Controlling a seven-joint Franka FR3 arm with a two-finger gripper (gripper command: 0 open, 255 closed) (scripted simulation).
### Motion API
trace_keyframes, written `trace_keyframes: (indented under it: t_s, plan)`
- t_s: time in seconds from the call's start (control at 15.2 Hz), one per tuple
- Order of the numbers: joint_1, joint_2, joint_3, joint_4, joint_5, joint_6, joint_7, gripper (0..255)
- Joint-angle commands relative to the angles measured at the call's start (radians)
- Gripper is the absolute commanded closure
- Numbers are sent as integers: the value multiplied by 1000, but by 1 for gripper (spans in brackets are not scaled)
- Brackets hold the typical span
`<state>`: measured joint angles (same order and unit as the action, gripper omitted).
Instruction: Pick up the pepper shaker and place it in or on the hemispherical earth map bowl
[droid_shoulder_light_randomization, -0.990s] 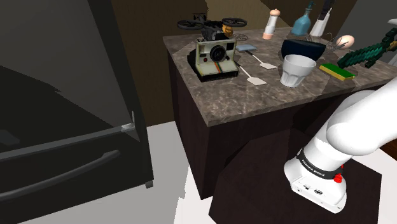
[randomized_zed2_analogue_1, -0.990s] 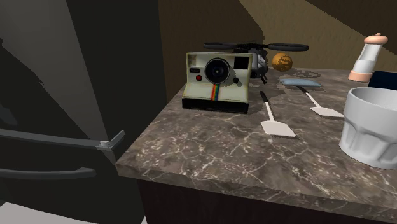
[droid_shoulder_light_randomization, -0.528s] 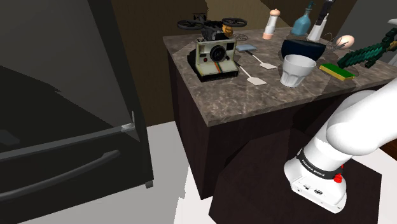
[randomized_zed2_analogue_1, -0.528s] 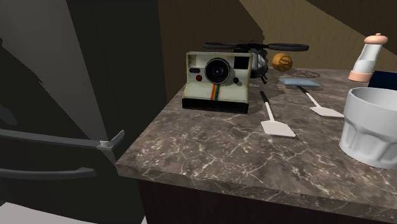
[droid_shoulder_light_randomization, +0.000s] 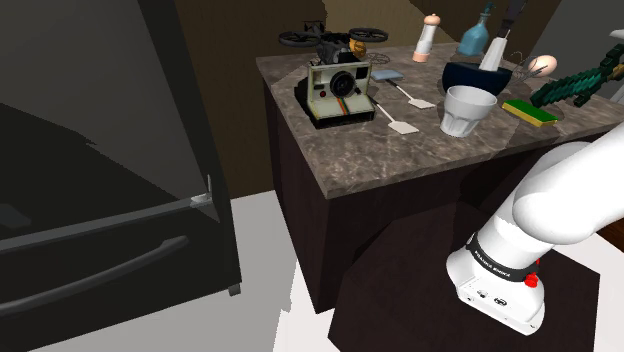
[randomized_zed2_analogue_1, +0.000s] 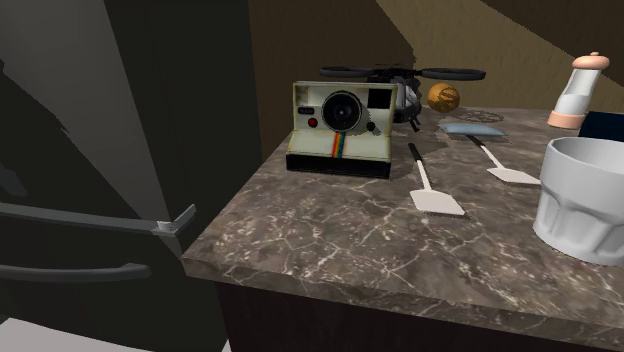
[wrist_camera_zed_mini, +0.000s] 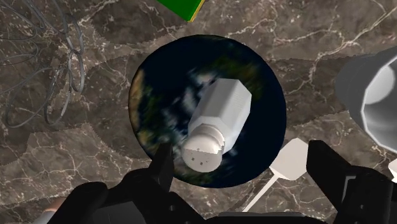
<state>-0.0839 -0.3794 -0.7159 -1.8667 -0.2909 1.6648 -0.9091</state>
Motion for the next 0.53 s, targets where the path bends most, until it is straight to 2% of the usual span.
trace_keyframes:
  t_s: [0.0, 0.26, 0.46]
  plan:
    - [0, 0, 0, 0, 0, 0, 0, 0]
    - [12, 31, 10, 151, 22, -125, -18, 0]
    - [12, 31, 10, 151, 22, -125, -18, 0]
